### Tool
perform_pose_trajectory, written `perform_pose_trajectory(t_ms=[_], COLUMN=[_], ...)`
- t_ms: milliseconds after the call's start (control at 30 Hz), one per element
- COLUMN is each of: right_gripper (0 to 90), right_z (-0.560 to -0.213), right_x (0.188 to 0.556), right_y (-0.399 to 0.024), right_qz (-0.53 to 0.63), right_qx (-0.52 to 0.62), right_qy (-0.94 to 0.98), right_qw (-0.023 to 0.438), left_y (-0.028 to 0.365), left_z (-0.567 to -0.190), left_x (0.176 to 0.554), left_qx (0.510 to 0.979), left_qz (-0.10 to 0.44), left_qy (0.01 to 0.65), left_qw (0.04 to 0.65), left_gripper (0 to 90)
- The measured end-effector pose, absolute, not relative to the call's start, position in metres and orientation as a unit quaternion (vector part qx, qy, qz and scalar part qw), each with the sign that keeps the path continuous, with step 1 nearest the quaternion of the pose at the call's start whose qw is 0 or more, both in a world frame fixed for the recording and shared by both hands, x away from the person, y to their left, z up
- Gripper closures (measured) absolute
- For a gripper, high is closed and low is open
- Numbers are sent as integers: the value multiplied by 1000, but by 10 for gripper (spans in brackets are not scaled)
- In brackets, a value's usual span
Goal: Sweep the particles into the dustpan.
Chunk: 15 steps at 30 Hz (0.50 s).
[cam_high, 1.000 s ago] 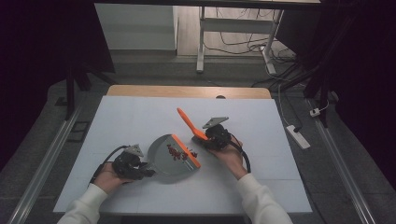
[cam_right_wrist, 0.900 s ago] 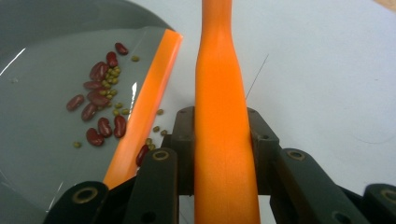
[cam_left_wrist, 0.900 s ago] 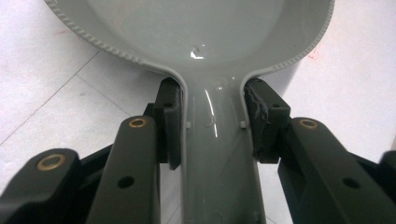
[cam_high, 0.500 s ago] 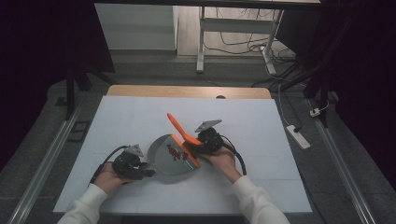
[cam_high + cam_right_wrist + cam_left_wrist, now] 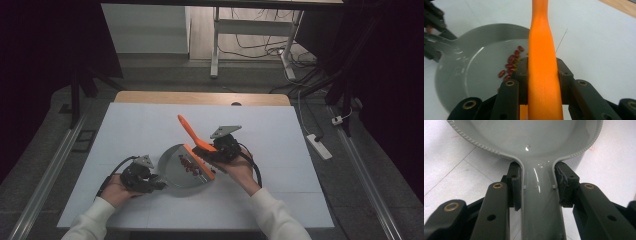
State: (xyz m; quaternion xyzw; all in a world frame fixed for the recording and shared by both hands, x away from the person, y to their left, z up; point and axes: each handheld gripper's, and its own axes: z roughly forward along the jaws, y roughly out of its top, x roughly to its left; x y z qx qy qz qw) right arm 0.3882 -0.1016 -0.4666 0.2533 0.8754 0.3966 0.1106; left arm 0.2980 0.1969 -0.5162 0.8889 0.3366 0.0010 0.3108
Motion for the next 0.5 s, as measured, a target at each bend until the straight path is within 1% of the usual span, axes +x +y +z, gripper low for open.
perform_pose_trajectory(t_ms=[267, 367, 500], right_gripper=[705, 706, 706], right_z=[-473, -478, -481], right_x=[398, 404, 418], right_y=[-115, -120, -123], right_qz=[359, 357, 362], right_qx=[273, 283, 291], right_qy=[878, 875, 865], right_qw=[162, 165, 189], left_y=[197, 197, 197], left_z=[-516, -516, -516], left_x=[298, 298, 298], left_qx=[889, 888, 888], left_qz=[0, 0, 0], left_qy=[337, 337, 338], left_qw=[311, 312, 312], left_gripper=[619, 619, 619])
